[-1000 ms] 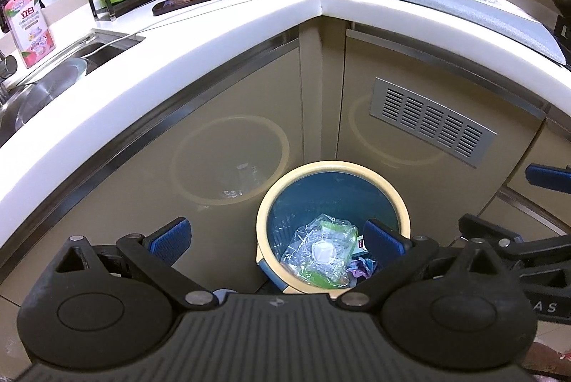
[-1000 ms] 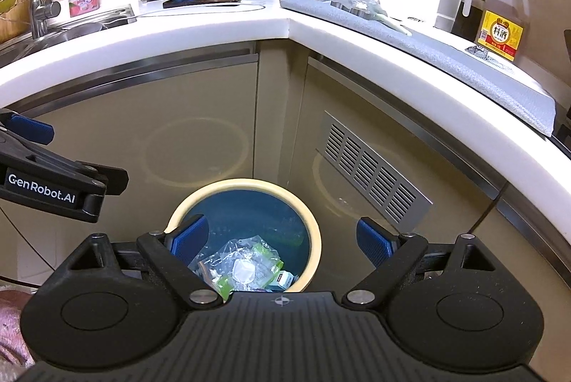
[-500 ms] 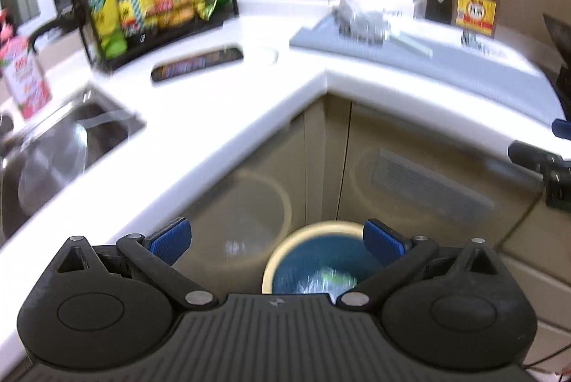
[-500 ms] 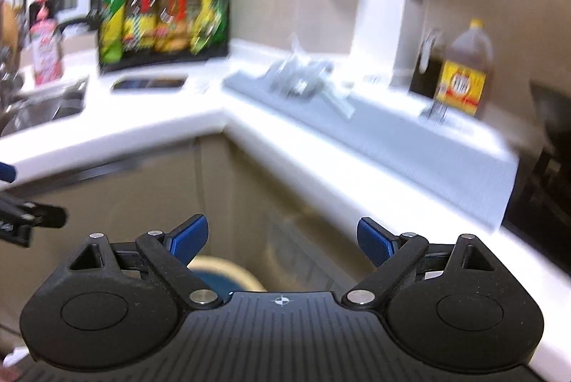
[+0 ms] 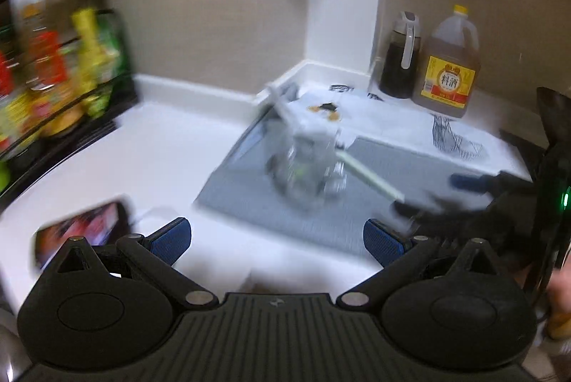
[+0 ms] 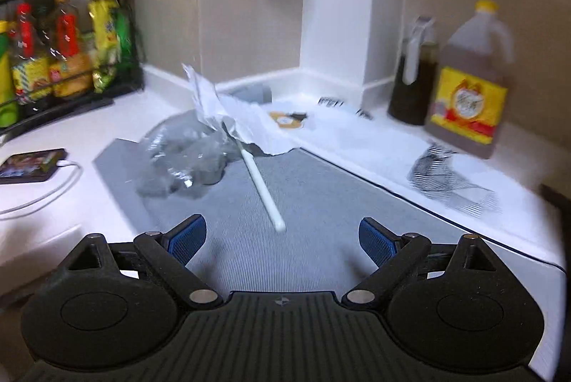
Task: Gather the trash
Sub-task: 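Grasp the small clear plastic bag with the left tool while the right tool grasps the white toothbrush, then lift the clear bag and toothbrush and carry them down over the bin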
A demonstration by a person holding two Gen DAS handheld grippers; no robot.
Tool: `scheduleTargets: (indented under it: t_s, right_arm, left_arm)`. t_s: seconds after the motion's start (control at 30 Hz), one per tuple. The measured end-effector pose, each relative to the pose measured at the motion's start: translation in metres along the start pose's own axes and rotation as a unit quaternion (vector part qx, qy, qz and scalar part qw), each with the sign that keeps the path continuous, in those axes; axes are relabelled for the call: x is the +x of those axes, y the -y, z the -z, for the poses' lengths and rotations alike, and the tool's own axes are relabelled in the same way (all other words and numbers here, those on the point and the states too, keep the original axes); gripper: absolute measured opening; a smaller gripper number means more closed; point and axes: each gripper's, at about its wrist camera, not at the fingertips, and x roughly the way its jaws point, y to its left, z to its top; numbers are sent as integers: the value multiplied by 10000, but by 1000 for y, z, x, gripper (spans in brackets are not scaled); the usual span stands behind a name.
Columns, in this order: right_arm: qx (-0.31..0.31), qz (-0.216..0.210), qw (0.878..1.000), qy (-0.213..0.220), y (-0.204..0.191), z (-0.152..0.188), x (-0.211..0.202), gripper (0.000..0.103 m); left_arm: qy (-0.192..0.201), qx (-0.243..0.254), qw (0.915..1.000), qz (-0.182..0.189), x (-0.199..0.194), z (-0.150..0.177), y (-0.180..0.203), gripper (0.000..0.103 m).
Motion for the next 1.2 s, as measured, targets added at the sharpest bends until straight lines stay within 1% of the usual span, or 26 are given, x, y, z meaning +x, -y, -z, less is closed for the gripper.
scheduleTargets:
  t_s: [0.1,0.13,0.23,0.37,0.47,0.5,0.53,0.57,0.6,0.63,0.67,0.7,0.73,0.8,0.9,0.97,1.07,1.13,1.2]
  right_arm:
    - [-180,-144,9996,-157,0,-12,35,94]
    - [-209,-188,9994,-225,1,-15,44,94]
    - [-136,-302,9987,-375,5,-20,66,94]
    - [-2,-381,9979,-528,9,-23,85,94]
    - [-171,-360,9980,-497,3,-24,91,94]
    - [-224,-351,9981,-461,1,-24,91,92]
    - [-284,-376,9982,-384,-1,-23,89,77]
    - [-352,-414,9981,-292,-2,-23,87,54]
    - [-413,-428,9979,-252,-3,-23,85,43]
    - [-461,-424,9978,-235,-4,-22,83,28]
    - [-469,-414,9978,-221,-3,-21,82,16]
    - [-425,-420,9980,-208,-1,-21,81,13]
    - [-320,-431,9984,-189,2,-21,80,10]
    - [27,-351,9993,-145,15,-22,77,10]
    - [477,-228,9986,-70,37,-19,68,10]
    - [681,-175,9975,-26,49,-14,58,10]
    - [910,-51,9958,121,64,-5,39,10]
    - [1224,-27,9923,205,77,0,28,10]
    - [1474,48,9887,286,89,5,15,10]
  left_arm:
    - [-349,20,9991,227,61,-36,2,103]
    - [-435,21,9987,252,79,-45,3,103]
    - [-684,35,9970,351,125,-63,5,103]
    - [-935,-15,9945,472,162,-74,7,103]
    - [-1045,83,9934,471,179,-78,14,103]
    - [-1038,112,9935,444,180,-78,15,102]
    - [-983,138,9943,390,181,-79,17,101]
    - [-937,210,9948,344,180,-79,21,88]
    - [-946,318,9944,349,178,-79,24,62]
    - [-1007,393,9933,412,178,-79,27,48]
    - [-1038,402,9927,453,177,-79,29,20]
    - [-1023,408,9928,471,174,-79,31,6]
    - [-961,439,9932,495,169,-79,34,5]
    - [-755,519,9946,490,156,-81,38,3]
    - [-536,601,9959,413,137,-85,41,3]
    - [-421,543,9971,330,125,-88,37,3]
    - [-300,372,9982,364,106,-91,28,3]
    - [-205,340,9986,352,93,-92,27,3]
    - [-101,350,9990,264,79,-92,26,3]
